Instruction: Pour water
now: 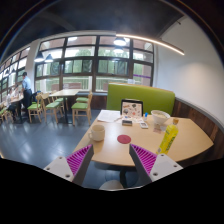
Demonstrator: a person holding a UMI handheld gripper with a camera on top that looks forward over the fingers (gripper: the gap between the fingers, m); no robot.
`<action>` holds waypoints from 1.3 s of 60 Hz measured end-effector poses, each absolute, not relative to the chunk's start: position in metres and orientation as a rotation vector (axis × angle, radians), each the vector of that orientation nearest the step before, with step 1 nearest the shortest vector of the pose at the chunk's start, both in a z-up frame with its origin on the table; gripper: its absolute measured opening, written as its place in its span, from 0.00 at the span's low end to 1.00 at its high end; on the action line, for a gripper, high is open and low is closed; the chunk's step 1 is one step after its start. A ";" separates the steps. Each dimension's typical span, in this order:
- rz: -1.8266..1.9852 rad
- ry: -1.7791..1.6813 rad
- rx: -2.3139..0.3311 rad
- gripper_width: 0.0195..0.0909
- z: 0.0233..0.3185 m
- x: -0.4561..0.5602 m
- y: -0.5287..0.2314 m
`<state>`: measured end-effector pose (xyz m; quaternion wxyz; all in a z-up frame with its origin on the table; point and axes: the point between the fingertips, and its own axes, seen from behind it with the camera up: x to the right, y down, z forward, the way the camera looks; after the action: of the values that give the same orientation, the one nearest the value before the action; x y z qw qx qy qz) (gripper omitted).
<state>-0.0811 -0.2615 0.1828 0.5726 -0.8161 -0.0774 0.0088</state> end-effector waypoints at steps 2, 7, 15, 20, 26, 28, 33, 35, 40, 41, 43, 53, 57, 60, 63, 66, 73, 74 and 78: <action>0.015 -0.173 -1.922 0.87 0.184 -0.075 -0.260; -0.009 -0.136 -1.936 0.87 0.180 -0.054 -0.258; -0.029 -0.049 -1.970 0.87 0.155 -0.005 -0.243; -0.045 0.012 -2.006 0.87 0.138 0.031 -0.230; -0.084 0.079 -2.039 0.87 0.115 0.081 -0.213; -0.100 0.086 -2.044 0.87 0.109 0.095 -0.205; -0.138 0.099 -2.058 0.87 0.095 0.133 -0.185; -0.146 0.108 -2.064 0.87 0.088 0.143 -0.174; -0.147 0.114 -2.060 0.87 0.082 0.167 -0.147; -0.146 0.111 -2.058 0.87 0.077 0.173 -0.141; -0.144 0.104 -2.060 0.86 0.072 0.181 -0.130; -0.106 0.079 -2.022 0.87 0.059 0.205 -0.073; -0.079 0.054 -1.982 0.86 0.060 0.206 -0.054; -0.056 0.065 -1.969 0.68 0.056 0.209 -0.044; -0.023 0.101 -1.967 0.38 0.049 0.212 -0.037; -0.007 0.123 -1.927 0.30 0.051 0.212 -0.034; -0.051 0.089 -1.881 0.20 0.054 0.209 -0.032; -0.057 0.088 -1.880 0.20 0.055 0.209 -0.032; -0.079 0.078 -1.879 0.15 0.055 0.205 -0.031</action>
<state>0.2051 -0.0311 0.0553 0.5887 -0.8069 0.0336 -0.0340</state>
